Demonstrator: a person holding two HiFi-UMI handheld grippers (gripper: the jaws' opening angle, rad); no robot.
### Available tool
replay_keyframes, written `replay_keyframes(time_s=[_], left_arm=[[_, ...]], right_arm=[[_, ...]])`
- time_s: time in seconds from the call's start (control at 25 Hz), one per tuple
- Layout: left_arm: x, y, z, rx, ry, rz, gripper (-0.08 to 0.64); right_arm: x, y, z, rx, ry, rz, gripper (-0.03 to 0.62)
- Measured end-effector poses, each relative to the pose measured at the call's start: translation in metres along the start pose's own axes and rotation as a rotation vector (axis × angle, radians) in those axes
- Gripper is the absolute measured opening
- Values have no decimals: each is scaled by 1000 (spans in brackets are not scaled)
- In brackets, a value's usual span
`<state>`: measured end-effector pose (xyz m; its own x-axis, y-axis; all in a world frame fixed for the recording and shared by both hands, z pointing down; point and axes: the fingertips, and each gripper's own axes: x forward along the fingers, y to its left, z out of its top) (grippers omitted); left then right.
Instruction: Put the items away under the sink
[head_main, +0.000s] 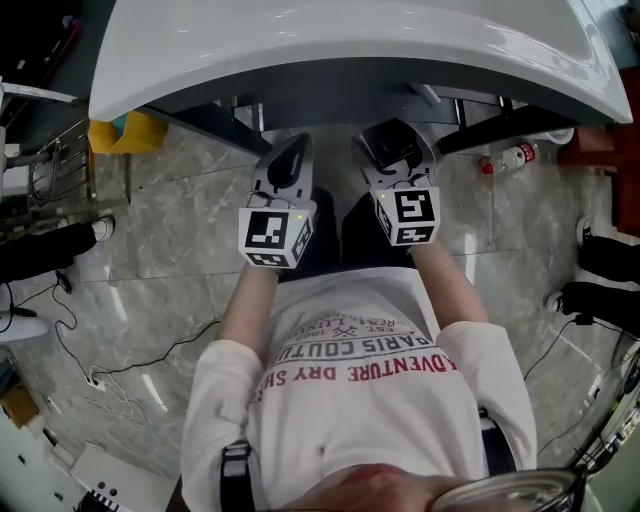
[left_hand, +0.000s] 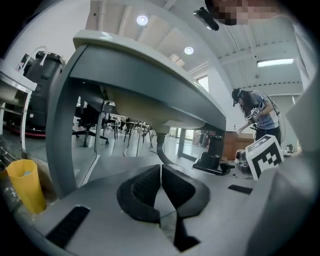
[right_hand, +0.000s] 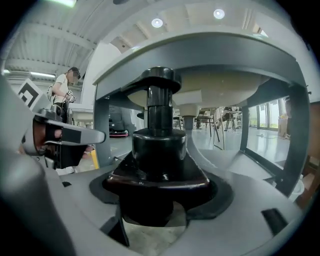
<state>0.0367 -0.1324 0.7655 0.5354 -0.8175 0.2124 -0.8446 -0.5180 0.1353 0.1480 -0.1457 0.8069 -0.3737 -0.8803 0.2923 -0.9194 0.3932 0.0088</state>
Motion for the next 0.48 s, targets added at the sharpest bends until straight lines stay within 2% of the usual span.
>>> replay_keyframes(time_s=[0.16, 0.36, 0.48], left_arm=[[4, 15, -14, 16, -24, 18, 28], [3, 37, -13, 5, -46, 37, 28], [5, 48, -13, 24, -56, 43, 28]], right_arm=[[26, -1, -15, 9, -3, -1, 374], [62, 0, -14, 3, 9, -1, 374], [83, -4, -11, 8, 0, -15, 374]])
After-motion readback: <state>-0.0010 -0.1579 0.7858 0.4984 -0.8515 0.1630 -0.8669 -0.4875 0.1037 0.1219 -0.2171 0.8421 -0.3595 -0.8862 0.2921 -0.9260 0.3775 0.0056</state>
